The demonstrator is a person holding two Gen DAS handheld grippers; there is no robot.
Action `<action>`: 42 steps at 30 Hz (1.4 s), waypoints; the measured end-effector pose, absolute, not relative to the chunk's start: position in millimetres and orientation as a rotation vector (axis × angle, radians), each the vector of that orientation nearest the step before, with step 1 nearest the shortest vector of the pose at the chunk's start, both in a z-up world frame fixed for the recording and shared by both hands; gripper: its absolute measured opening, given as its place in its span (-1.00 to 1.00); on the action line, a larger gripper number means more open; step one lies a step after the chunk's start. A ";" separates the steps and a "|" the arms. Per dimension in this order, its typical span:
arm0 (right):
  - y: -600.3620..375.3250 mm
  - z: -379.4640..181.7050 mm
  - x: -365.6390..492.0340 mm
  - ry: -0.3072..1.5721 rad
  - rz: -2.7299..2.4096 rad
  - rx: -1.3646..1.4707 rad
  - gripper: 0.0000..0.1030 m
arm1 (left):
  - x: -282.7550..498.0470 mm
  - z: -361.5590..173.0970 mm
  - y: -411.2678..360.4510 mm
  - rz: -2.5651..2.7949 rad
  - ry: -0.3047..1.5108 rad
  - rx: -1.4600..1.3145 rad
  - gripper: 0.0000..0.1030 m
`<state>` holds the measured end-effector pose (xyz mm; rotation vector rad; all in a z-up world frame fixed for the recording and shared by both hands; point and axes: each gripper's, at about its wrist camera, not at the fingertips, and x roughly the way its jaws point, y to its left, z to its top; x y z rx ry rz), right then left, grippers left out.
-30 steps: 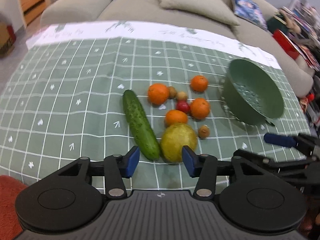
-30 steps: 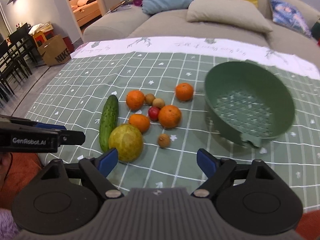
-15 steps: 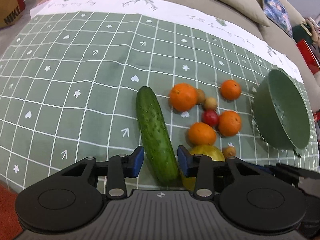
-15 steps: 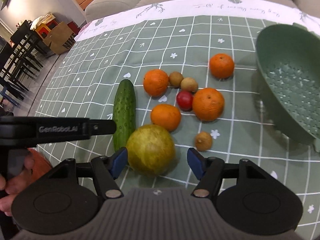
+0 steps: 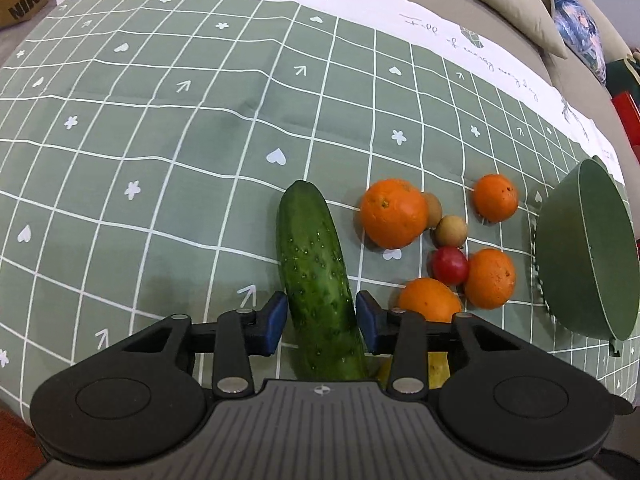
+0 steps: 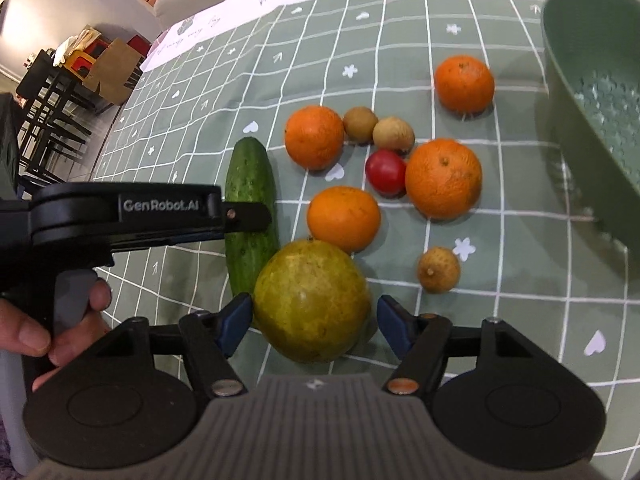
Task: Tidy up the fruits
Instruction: 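Grasp the cucumber with the left tool while the right tool grasps the yellow pear, then carry the cucumber and pear into the green colander and open both tools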
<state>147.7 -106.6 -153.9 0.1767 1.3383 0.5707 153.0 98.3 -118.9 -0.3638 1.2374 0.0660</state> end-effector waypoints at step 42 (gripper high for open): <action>-276.7 -45.5 167.6 0.988 0.421 -0.026 0.19 | 176.2 2.6 -62.5 -0.344 1.027 -0.270 -0.25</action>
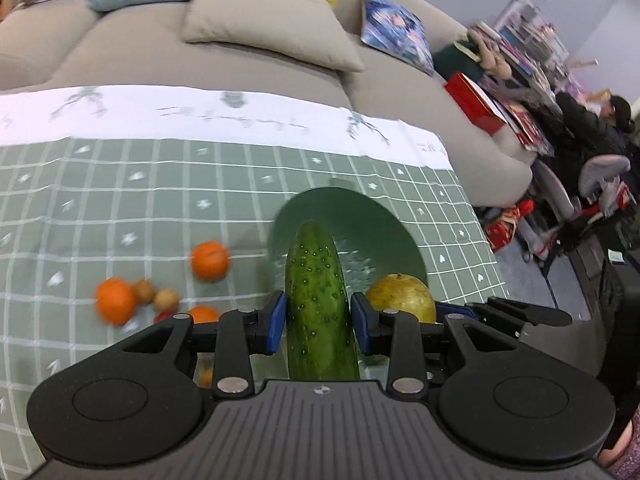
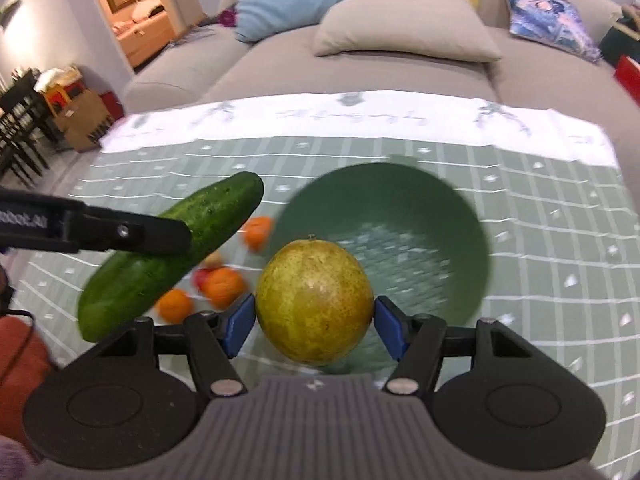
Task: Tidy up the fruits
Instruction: 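Carry the cucumber and pear into the green colander and open both tools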
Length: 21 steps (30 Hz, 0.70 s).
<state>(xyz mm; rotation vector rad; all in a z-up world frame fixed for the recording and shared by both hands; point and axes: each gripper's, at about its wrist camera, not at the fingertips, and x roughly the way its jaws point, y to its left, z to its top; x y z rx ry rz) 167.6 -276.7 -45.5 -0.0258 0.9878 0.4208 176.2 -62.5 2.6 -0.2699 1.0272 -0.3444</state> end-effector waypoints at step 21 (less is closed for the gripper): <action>-269.1 -128.2 225.8 1.227 0.510 -0.258 0.19 | 239.3 -80.9 -121.5 -0.406 1.284 -0.112 -0.26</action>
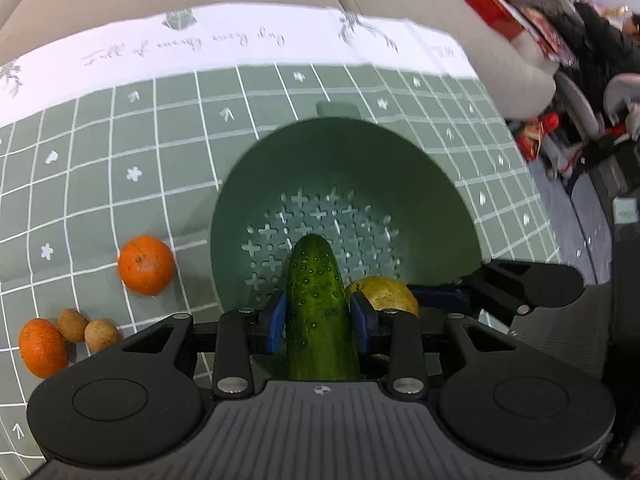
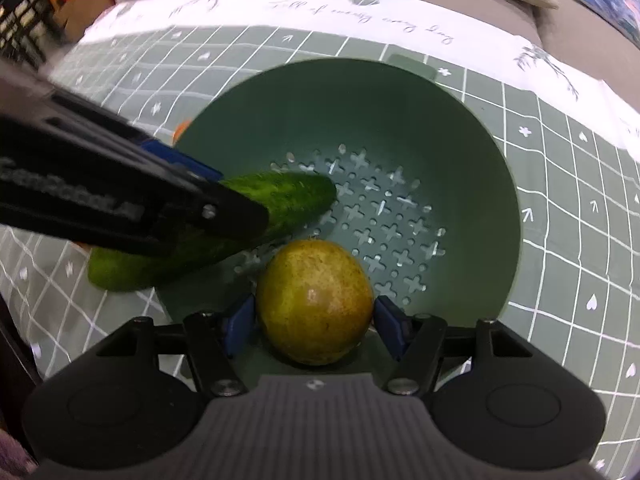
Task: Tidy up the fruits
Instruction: 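Carry the cucumber and pear into the green colander and open both tools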
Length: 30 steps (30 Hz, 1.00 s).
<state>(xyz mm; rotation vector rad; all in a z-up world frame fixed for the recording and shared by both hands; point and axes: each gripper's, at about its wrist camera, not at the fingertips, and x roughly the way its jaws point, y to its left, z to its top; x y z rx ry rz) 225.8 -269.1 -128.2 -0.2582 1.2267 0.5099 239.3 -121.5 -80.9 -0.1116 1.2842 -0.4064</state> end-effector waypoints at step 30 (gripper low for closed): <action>-256.2 -97.7 211.9 1.197 0.424 -0.310 0.61 | 220.1 -55.4 -109.7 -0.459 1.282 -0.109 0.05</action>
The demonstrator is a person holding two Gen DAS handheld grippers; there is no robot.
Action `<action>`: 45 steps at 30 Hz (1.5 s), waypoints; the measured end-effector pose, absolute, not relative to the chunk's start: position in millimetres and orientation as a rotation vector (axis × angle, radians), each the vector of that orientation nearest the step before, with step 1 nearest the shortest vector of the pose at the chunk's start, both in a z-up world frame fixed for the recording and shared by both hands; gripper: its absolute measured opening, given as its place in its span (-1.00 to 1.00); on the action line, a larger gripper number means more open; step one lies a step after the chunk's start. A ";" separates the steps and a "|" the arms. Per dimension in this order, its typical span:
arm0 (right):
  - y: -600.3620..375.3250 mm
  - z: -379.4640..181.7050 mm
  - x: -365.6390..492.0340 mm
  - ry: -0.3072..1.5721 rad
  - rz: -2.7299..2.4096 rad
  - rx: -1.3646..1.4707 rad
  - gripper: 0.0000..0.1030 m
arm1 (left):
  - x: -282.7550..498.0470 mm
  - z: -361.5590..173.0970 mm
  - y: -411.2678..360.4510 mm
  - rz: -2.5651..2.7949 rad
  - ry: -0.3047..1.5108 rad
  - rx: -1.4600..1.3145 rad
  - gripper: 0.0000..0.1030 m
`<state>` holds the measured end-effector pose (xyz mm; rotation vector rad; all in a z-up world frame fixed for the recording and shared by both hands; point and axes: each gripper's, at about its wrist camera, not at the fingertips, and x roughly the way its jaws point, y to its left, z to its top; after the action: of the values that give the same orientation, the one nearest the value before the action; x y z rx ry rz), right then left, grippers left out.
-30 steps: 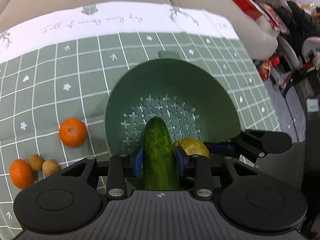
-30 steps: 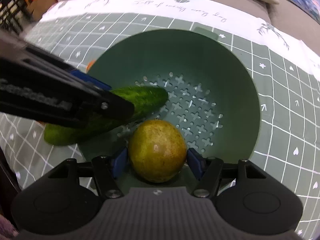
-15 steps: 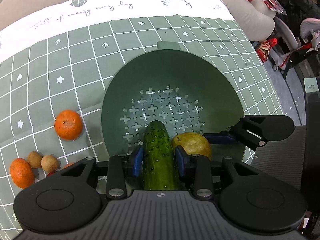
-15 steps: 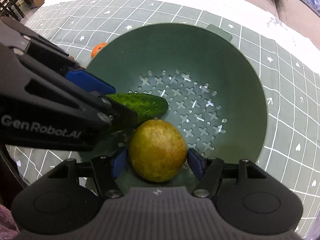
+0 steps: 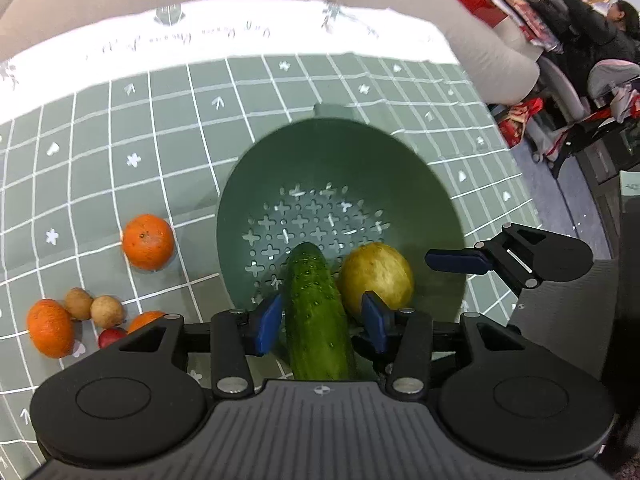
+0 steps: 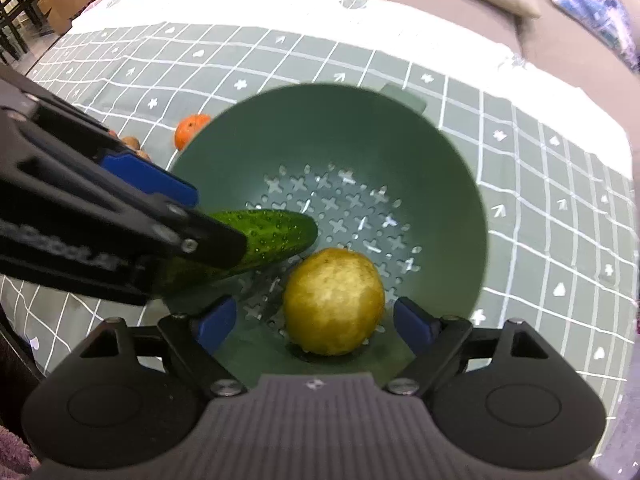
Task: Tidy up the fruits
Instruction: 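Carry the cucumber and pear into the green colander and open both tools, then withdraw both tools from the colander toward the remaining oranges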
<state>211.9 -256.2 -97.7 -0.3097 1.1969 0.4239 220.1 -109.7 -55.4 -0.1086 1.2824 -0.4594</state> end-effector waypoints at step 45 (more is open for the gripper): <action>-129.5 -85.8 126.3 0.827 0.543 -0.253 -0.10 | 113.1 -50.3 44.8 -0.240 0.969 -0.062 0.05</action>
<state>126.3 -129.5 -85.8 -0.2532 0.8275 0.5430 113.1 44.8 -50.3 -0.0625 0.9689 -0.2398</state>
